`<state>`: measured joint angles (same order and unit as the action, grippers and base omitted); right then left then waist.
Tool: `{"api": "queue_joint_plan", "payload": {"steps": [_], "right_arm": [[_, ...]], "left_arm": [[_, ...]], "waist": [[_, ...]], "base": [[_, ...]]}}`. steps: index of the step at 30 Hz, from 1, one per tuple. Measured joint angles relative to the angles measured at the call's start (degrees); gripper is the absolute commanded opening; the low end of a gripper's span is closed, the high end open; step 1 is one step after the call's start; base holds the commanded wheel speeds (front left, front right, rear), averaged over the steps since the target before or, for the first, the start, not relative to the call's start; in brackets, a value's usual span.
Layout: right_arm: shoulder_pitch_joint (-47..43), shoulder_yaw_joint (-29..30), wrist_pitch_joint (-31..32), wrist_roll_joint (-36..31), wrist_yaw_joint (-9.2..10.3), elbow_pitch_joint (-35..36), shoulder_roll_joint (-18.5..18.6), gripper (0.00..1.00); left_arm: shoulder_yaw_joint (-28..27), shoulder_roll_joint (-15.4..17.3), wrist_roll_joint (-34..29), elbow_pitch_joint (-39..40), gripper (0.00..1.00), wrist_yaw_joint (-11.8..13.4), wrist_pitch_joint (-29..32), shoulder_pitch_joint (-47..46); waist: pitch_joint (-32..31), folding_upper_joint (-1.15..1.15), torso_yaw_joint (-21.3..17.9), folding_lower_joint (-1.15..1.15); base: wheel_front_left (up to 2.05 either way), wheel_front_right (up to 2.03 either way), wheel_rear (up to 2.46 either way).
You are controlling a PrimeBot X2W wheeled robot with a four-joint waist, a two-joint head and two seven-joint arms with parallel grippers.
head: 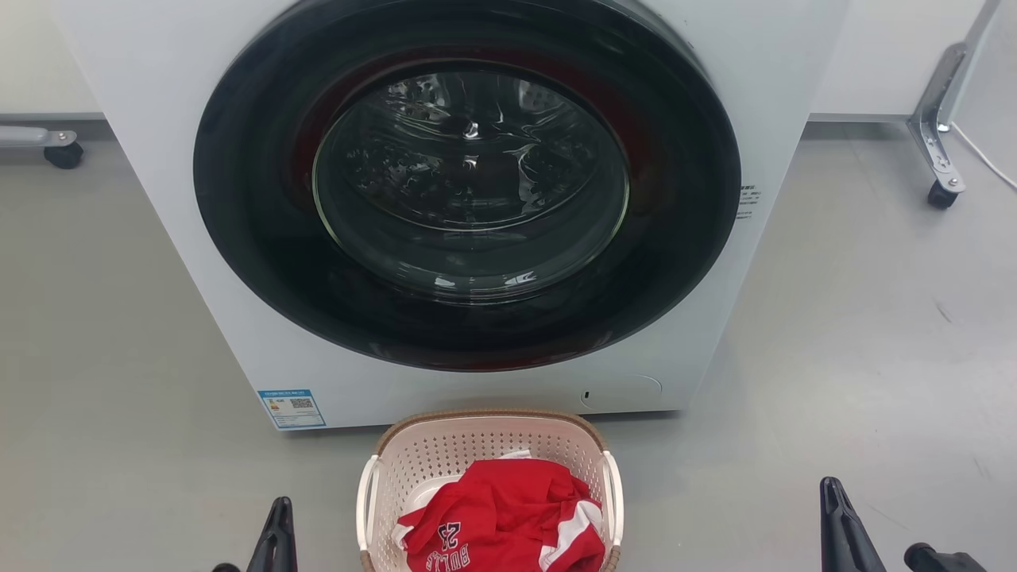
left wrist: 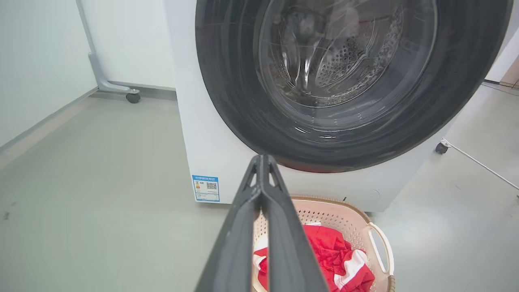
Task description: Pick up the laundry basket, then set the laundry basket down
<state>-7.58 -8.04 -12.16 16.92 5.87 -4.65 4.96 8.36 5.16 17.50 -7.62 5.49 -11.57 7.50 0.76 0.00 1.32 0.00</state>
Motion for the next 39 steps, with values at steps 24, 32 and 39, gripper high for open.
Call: {"api": "queue_joint_plan", "payload": {"steps": [24, 32, 39], "right_arm": [[3.18, 4.43, 5.61, 21.63, -3.44, -3.49, -0.65, 0.0], [4.34, 5.95, 7.42, 28.38, -4.66, -4.85, -0.93, 0.0], [5.03, 7.04, 8.66, 33.62, -5.57, -5.42, -1.12, 0.0]], "left_arm": [[-3.91, -0.75, 21.45, -2.67, 0.0, -3.07, 5.49, -2.77], [-4.9, -1.05, 28.02, -3.32, 0.0, -4.54, 7.09, -3.92], [-6.04, -1.21, 33.0, -4.25, 0.0, -5.13, 8.45, -4.82]], "waist": [[-0.2, 0.0, -0.37, 0.0], [-0.26, 0.0, -0.49, 0.0], [-0.3, 0.0, -0.58, 0.0]], "base": [[0.0, 0.0, 0.0], [0.0, 0.0, 0.0], [0.0, 0.0, 0.0]]}}
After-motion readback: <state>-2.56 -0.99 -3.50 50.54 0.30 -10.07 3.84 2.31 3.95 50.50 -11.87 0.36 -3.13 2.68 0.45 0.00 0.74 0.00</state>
